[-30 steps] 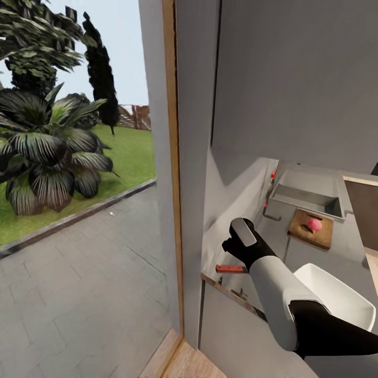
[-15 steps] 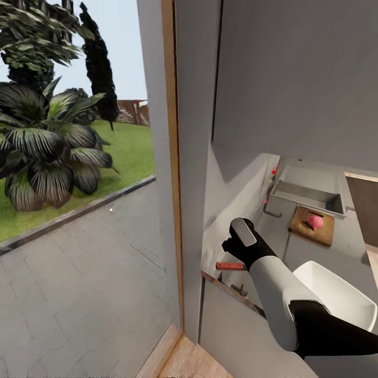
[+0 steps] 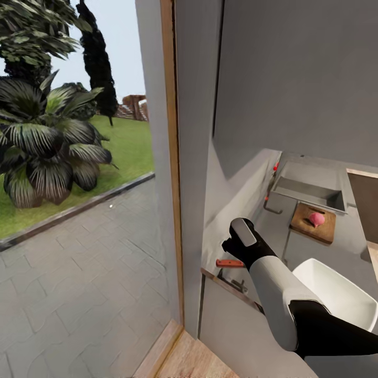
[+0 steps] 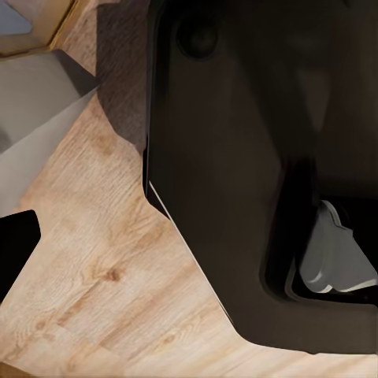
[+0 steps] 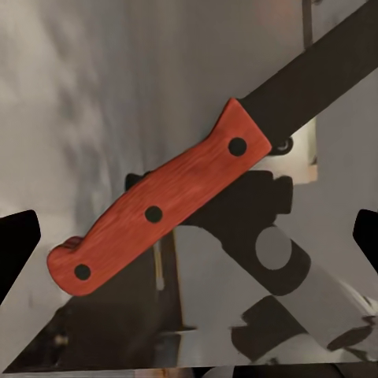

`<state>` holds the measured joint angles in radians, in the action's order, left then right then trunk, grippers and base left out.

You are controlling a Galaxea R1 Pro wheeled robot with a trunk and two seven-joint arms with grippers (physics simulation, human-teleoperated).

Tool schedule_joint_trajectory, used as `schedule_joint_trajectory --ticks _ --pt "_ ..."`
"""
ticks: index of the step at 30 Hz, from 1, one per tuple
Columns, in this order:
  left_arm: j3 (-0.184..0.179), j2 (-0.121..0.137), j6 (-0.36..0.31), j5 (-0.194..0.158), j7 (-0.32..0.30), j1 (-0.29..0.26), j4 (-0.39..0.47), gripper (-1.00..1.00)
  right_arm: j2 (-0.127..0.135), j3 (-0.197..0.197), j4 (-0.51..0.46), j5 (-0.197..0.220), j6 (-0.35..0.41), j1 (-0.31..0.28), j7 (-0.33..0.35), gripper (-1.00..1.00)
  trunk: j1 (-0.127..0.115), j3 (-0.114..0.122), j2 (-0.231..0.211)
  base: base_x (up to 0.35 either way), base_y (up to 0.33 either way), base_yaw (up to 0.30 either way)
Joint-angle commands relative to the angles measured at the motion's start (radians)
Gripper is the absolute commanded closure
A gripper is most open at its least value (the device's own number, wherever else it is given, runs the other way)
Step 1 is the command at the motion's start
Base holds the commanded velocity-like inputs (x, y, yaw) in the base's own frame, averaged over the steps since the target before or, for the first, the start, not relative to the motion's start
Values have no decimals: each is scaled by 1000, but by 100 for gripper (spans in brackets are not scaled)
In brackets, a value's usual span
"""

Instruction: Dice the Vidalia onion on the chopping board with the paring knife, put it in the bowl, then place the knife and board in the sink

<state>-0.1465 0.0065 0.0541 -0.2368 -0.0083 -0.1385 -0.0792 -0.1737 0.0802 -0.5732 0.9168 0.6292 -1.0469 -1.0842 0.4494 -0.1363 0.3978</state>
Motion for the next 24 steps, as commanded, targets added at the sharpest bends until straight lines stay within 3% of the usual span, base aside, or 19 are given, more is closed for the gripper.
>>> schedule_joint_trajectory --ticks 1,24 --pt "-8 0 6 -9 -1 -2 -4 -100 -1 4 -2 1 7 -1 -5 -100 1 -4 2 0 0 0" --pt "-8 -2 6 -9 -1 -2 -4 -100 -1 4 -1 2 7 -1 -4 -100 1 -41 2 24 0 0"
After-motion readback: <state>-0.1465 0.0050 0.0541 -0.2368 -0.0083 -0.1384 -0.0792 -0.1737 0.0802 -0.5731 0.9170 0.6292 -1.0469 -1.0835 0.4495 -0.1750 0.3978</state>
